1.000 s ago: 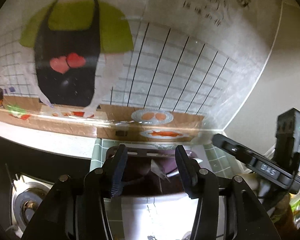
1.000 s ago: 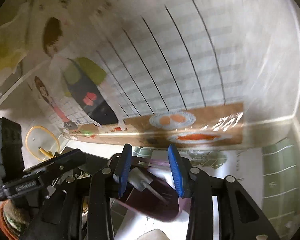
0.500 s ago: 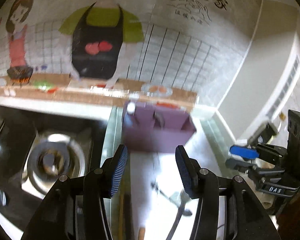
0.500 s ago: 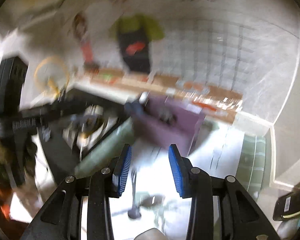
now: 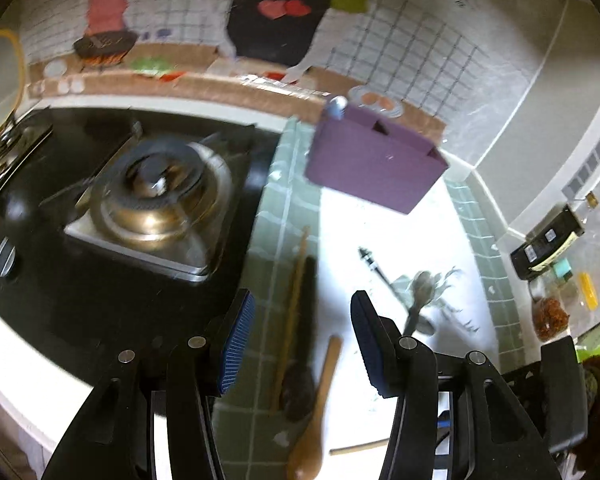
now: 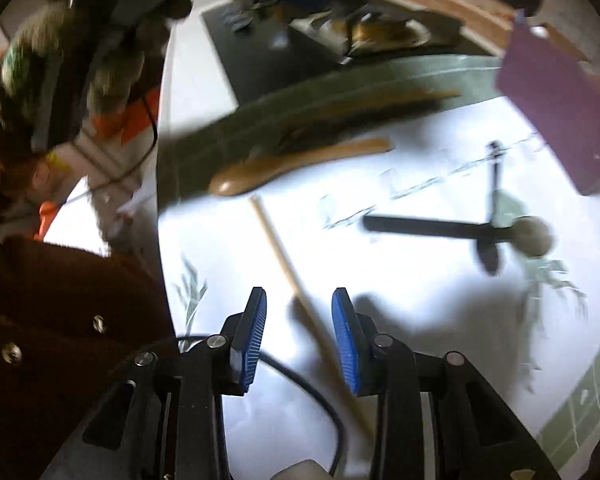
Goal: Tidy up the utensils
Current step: 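Reach down and grasp a wooden chopstick with the right tool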
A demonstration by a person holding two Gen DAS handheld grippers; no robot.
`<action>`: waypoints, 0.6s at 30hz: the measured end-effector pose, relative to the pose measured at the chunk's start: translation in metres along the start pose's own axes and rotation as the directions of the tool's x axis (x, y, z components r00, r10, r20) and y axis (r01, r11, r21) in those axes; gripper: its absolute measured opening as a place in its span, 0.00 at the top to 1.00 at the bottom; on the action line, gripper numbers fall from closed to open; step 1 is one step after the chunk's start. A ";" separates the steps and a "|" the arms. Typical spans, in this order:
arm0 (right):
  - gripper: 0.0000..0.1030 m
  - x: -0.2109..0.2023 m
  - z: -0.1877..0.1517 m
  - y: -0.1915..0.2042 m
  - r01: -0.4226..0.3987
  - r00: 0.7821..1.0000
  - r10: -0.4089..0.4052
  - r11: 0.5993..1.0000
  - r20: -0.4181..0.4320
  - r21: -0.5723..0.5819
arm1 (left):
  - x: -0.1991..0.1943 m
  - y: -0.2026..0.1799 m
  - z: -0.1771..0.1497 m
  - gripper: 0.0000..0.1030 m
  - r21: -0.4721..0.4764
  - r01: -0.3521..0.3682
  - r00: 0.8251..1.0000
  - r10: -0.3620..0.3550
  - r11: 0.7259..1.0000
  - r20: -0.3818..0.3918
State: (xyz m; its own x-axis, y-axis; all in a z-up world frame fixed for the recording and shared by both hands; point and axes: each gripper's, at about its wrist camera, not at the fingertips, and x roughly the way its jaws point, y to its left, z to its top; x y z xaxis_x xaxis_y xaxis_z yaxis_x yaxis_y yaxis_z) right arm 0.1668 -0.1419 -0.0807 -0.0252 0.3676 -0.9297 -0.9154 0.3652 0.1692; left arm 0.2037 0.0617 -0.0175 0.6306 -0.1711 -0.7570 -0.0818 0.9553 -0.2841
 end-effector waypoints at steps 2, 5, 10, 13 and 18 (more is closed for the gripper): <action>0.72 0.007 0.001 0.006 0.008 1.000 -0.009 1.000 -0.011 -0.010 | -0.002 0.006 -0.006 0.50 -0.009 -0.011 1.000 0.011 1.000 -0.005; 0.76 0.011 0.001 0.012 0.038 0.999 -0.038 0.999 -0.004 -0.020 | -0.004 0.013 -0.013 0.50 -0.013 -0.020 1.000 0.019 1.000 -0.013; 0.93 0.011 0.003 0.014 0.146 0.989 -0.145 0.989 0.024 -0.016 | -0.001 0.011 -0.025 0.50 0.007 -0.005 0.999 0.005 1.000 -0.044; 0.94 0.006 0.002 -0.002 0.149 0.988 -0.152 0.986 0.039 0.068 | 0.005 0.001 -0.033 0.50 0.052 0.026 0.997 -0.022 0.998 -0.074; 0.95 -0.005 -0.001 -0.050 0.178 0.976 -0.206 0.946 0.077 0.271 | 0.026 -0.021 -0.045 0.50 0.133 0.063 0.988 -0.043 0.989 -0.145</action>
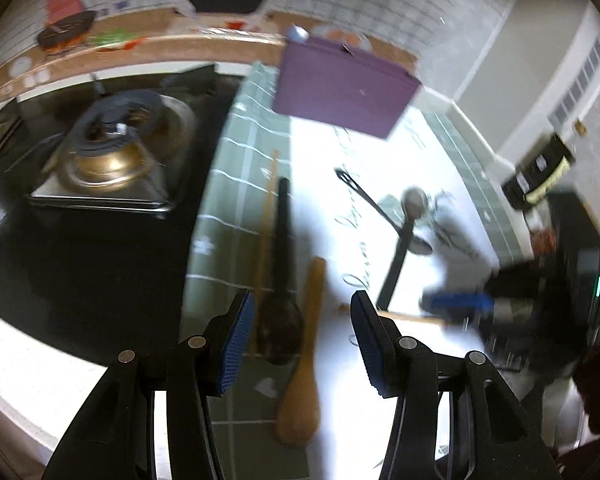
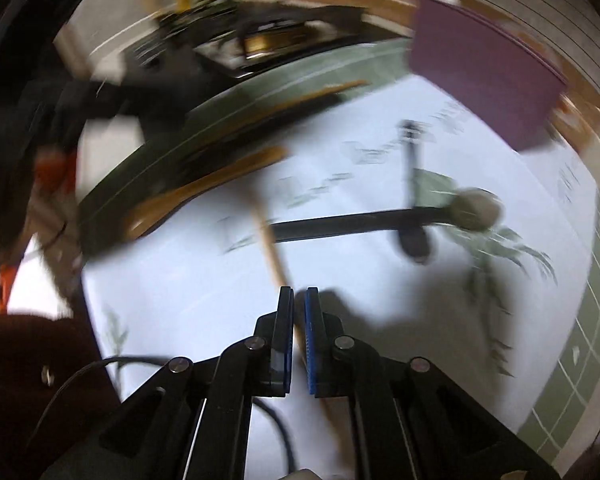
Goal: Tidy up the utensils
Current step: 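Reach down and grasp a wooden chopstick with the right tool, then lift the chopstick with the right tool while the left tool grasps the wooden spoon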
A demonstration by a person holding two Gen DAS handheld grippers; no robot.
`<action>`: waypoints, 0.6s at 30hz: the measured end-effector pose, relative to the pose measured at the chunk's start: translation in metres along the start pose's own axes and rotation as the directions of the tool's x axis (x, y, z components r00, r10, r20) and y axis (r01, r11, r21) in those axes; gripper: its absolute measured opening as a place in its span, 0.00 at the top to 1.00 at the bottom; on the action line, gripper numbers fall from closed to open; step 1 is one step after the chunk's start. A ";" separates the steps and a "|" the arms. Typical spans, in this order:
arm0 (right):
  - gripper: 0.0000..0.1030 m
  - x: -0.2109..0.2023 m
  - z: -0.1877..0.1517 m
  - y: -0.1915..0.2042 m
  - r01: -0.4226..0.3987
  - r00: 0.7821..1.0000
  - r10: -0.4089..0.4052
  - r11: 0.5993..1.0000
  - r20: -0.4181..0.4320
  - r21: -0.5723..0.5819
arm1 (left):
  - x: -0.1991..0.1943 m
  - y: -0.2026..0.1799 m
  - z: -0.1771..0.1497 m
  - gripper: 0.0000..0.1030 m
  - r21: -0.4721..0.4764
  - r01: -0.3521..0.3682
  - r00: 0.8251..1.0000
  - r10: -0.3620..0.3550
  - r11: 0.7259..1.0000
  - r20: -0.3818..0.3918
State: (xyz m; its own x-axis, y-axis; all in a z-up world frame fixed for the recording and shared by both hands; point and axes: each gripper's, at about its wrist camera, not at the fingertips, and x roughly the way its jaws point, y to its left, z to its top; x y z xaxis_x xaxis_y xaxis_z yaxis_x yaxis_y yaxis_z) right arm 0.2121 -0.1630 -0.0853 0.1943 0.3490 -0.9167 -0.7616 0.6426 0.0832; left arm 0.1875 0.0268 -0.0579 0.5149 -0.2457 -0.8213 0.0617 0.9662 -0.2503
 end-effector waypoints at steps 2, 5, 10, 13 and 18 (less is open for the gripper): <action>0.95 -0.006 0.000 -0.022 0.005 1.000 -0.007 0.997 0.025 0.071 | 0.008 -0.009 0.000 0.50 0.034 0.005 1.000 -0.004 0.999 -0.021; 0.94 -0.013 -0.001 -0.042 -0.001 0.999 -0.007 0.988 0.054 0.155 | 0.022 -0.020 0.001 0.50 0.082 0.007 0.998 -0.001 0.997 -0.066; 0.84 -0.020 -0.002 -0.030 -0.139 0.989 0.132 0.985 0.070 0.103 | 0.027 -0.023 0.000 0.50 0.110 -0.009 0.995 0.019 0.994 -0.097; 0.79 -0.012 -0.003 -0.003 -0.078 0.996 0.079 0.996 0.031 -0.033 | 0.024 -0.017 0.001 0.50 0.095 -0.026 0.996 0.034 0.995 -0.087; 0.79 0.007 -0.009 0.029 0.010 1.000 -0.010 0.981 -0.003 -0.194 | 0.019 -0.005 -0.002 0.50 0.057 -0.021 0.997 0.025 0.998 -0.078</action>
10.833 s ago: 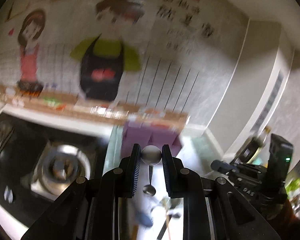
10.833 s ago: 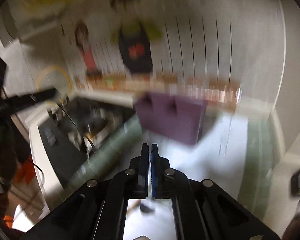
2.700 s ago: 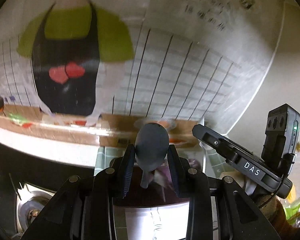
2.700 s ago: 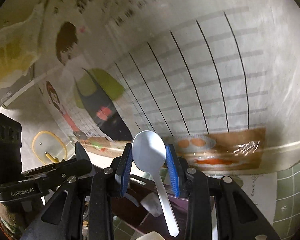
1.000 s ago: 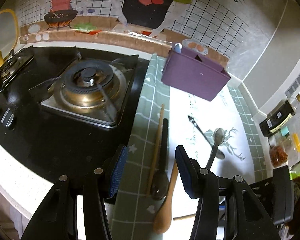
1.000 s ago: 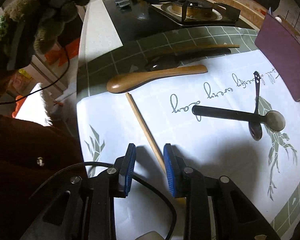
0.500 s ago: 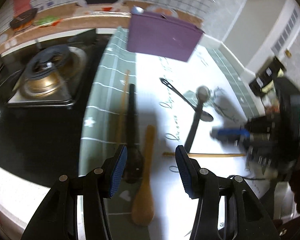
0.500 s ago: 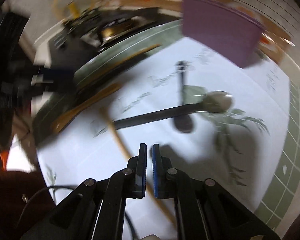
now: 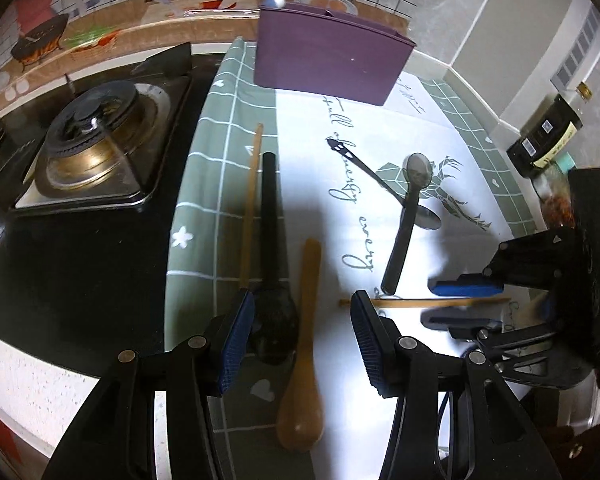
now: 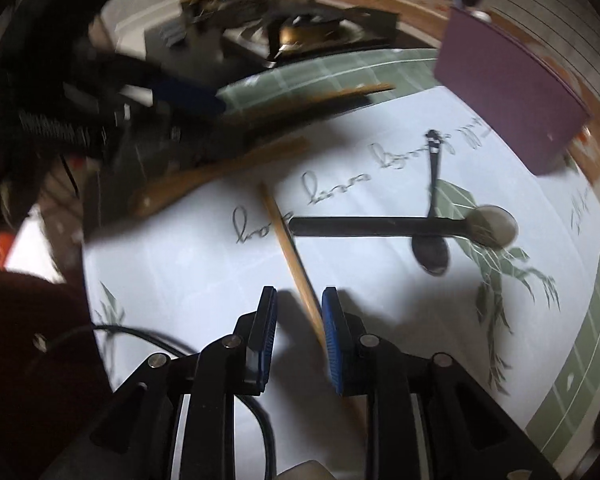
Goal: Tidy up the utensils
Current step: 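Lift the chopstick with the right tool while the left tool grasps the wooden spoon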
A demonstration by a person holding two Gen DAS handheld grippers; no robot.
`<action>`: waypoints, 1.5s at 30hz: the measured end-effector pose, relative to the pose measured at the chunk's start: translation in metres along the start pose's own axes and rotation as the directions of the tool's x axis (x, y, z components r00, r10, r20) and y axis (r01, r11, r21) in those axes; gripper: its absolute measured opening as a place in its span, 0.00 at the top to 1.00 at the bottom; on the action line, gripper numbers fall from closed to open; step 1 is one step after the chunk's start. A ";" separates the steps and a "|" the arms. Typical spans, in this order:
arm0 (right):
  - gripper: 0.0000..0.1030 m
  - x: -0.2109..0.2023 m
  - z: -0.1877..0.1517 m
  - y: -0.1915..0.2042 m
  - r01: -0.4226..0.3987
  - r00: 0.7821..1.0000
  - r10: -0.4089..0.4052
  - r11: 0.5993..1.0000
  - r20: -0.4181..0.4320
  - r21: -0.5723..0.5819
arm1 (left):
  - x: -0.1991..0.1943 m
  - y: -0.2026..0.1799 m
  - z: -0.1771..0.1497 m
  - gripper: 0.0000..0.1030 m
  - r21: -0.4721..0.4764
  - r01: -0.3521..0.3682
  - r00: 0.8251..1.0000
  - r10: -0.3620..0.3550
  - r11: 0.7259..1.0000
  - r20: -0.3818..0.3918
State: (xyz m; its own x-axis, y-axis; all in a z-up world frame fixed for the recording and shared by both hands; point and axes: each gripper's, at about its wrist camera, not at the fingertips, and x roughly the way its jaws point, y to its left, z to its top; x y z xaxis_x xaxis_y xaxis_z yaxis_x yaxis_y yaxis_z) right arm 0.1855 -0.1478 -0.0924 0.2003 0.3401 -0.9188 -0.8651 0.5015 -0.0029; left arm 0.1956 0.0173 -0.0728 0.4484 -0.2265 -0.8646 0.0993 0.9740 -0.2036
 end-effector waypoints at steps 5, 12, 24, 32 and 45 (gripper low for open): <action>0.94 0.001 0.003 -0.002 0.056 0.998 -0.056 0.998 0.002 -0.014 | 0.002 0.006 -0.004 0.50 -0.012 0.004 1.000 -0.004 1.000 -0.012; 0.94 -0.009 -0.005 -0.076 0.072 0.997 -0.077 0.959 0.006 0.274 | 0.009 0.004 0.001 0.50 -0.019 0.029 0.999 -0.030 0.999 -0.017; 0.91 -0.012 -0.018 -0.104 0.018 0.998 -0.044 0.910 0.054 0.414 | 0.038 -0.027 0.022 0.78 0.125 -0.017 0.995 0.029 0.992 -0.095; 0.82 -0.004 -0.003 -0.098 0.092 0.994 -0.110 0.923 0.028 0.374 | 0.039 -0.039 0.025 0.79 0.184 0.038 0.992 -0.016 0.982 -0.122; 0.95 -0.003 0.007 -0.094 0.082 0.992 -0.115 0.916 0.060 0.393 | 0.051 -0.048 0.031 0.79 0.276 -0.016 0.983 0.065 0.961 -0.169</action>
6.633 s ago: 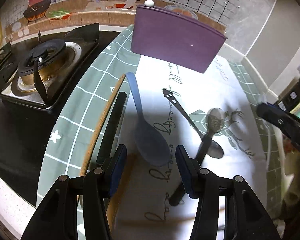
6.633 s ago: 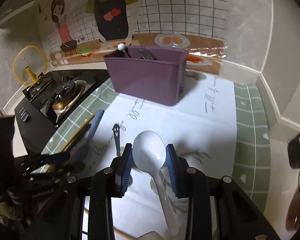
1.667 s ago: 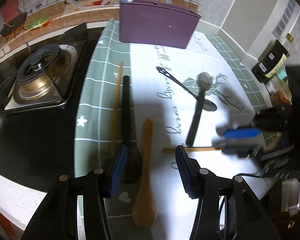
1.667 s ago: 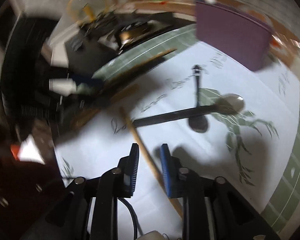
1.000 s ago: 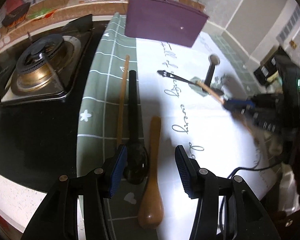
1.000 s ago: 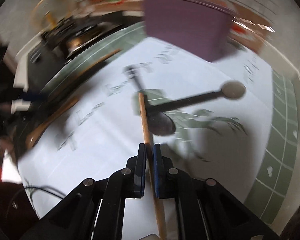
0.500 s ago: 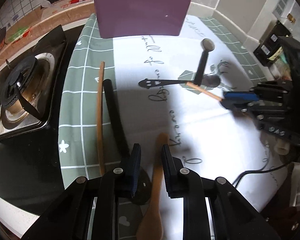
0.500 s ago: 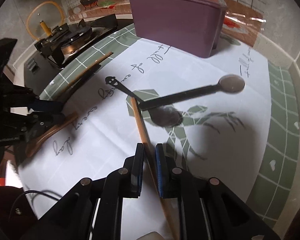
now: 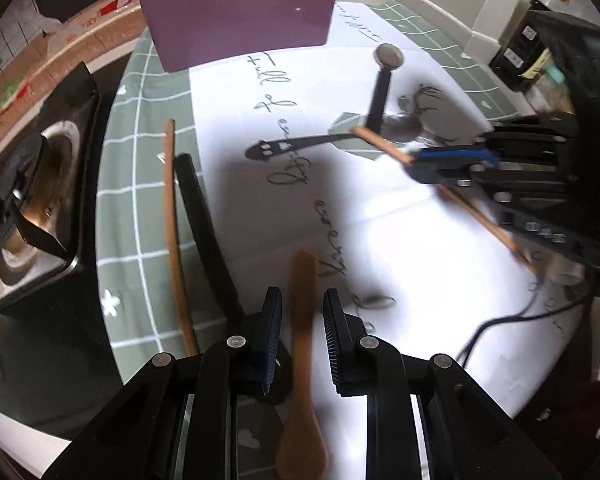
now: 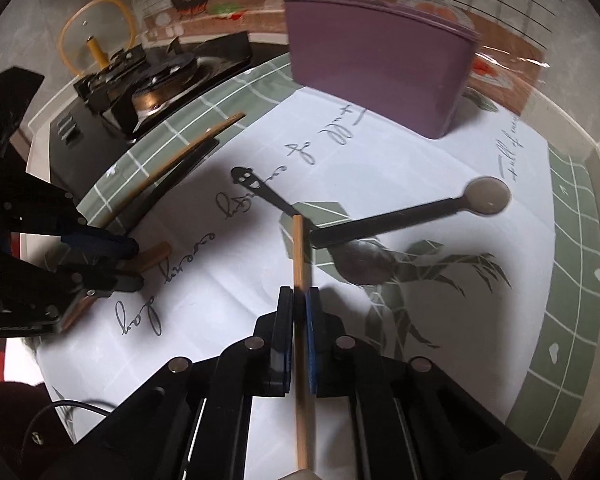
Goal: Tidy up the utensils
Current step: 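Lift the chopstick with the right tool while the left tool grasps the wooden spoon, then carry the chopstick and wooden spoon up toward the purple holder with both tools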
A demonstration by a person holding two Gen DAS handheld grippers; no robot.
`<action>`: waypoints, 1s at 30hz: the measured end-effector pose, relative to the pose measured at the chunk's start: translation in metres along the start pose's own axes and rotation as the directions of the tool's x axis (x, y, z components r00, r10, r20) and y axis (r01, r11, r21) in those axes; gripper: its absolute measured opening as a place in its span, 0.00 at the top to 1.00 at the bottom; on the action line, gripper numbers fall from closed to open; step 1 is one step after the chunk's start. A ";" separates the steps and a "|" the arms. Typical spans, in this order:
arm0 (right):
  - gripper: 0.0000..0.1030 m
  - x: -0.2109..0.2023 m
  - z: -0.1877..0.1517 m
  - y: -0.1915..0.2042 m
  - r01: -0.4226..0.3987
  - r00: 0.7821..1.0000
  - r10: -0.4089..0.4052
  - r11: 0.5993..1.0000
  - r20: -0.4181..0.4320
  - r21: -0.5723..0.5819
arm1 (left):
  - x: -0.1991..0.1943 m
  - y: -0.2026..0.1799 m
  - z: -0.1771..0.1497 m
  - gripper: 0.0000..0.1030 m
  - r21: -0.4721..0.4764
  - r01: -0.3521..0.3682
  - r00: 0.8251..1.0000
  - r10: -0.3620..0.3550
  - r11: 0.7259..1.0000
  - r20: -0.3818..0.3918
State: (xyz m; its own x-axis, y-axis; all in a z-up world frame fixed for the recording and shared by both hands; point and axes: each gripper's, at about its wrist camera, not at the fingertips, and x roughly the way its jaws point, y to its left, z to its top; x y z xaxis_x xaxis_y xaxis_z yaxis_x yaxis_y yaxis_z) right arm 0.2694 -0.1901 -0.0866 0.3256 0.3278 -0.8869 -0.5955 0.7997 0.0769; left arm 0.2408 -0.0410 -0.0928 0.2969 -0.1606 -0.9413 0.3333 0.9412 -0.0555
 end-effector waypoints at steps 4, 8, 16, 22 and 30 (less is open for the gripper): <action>0.95 -0.012 -0.003 -0.016 -0.044 0.998 0.040 0.995 0.037 0.088 | 0.003 0.000 0.005 0.79 -0.016 -0.030 1.000 0.030 0.999 0.001; 0.95 -0.021 -0.008 -0.029 -0.082 0.995 0.072 0.985 0.069 0.150 | 0.003 -0.008 0.006 0.79 -0.030 -0.047 0.999 0.047 0.998 -0.001; 0.95 -0.039 -0.012 -0.041 -0.089 0.990 0.064 0.973 0.125 0.213 | -0.012 -0.010 0.003 0.87 -0.119 -0.022 0.994 0.034 0.993 0.103; 0.95 -0.056 -0.011 -0.040 -0.100 0.982 0.057 0.966 0.180 0.238 | -0.059 0.007 0.000 0.88 -0.254 0.103 0.957 -0.026 0.962 0.290; 0.95 -0.077 -0.004 -0.023 -0.104 0.968 0.047 0.969 0.247 0.224 | -0.092 0.019 -0.004 0.88 -0.290 0.125 0.920 -0.002 0.949 0.392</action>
State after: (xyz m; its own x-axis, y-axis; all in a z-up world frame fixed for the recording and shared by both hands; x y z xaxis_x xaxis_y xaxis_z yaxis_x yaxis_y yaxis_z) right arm 0.2550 -0.2356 -0.0217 0.4689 0.4792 -0.7420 -0.4466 0.8534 0.2689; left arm 0.2164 -0.0075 -0.0087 0.6233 -0.2657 -0.7355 0.0939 0.9591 -0.2669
